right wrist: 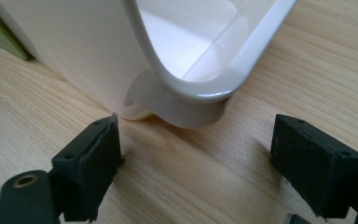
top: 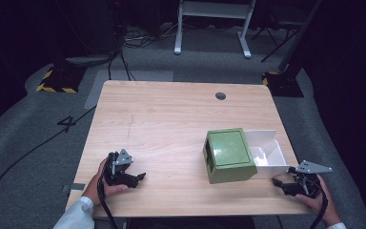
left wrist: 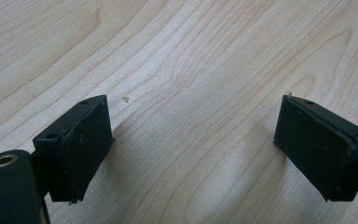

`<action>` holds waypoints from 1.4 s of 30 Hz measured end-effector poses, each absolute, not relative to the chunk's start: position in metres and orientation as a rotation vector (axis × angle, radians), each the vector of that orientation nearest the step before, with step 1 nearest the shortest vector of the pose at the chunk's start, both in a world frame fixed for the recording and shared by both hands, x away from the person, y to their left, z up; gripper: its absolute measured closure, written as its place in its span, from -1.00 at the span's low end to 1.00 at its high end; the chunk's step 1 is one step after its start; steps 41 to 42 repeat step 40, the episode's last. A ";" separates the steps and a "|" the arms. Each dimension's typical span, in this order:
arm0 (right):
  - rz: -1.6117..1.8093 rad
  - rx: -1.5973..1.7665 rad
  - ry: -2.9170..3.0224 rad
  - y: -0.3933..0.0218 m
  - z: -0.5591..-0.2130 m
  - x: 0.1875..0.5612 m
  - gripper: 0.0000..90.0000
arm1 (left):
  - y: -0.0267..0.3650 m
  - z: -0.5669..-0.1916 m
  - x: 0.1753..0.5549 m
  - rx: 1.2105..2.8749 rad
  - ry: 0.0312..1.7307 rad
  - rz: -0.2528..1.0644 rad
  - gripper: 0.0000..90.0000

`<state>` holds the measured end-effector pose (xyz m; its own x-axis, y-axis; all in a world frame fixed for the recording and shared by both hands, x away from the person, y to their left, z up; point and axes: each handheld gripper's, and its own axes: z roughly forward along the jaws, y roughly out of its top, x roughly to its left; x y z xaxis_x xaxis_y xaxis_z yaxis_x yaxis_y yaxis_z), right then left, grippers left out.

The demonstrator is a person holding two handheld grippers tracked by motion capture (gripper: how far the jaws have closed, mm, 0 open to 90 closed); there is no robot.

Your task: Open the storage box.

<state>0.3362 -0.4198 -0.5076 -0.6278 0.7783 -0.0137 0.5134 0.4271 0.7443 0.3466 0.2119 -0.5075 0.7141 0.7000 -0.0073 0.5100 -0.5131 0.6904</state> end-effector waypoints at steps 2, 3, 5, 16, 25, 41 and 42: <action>1.030 1.112 2.326 -0.419 -0.508 0.336 -0.65 | 0.212 -0.507 0.347 2.230 0.914 0.357 -0.75; 1.030 1.112 2.326 -0.419 -0.508 0.336 -0.65 | 0.212 -0.507 0.347 2.230 0.914 0.357 -0.75; 1.030 1.113 2.326 -0.419 -0.508 0.336 -0.65 | 0.212 -0.507 0.347 2.230 0.915 0.356 -0.75; 1.028 1.120 2.319 -0.418 -0.508 0.336 -0.65 | 0.212 -0.507 0.347 2.230 0.913 0.356 -0.75; 1.028 1.120 2.319 -0.419 -0.508 0.336 -0.64 | 0.212 -0.507 0.347 2.230 0.912 0.356 -0.75; 1.028 1.121 2.319 -0.419 -0.508 0.336 -0.64 | 0.212 -0.507 0.347 2.230 0.913 0.356 -0.75; 1.028 1.121 2.319 -0.419 -0.508 0.336 -0.64 | 0.212 -0.507 0.347 2.230 0.913 0.356 -0.75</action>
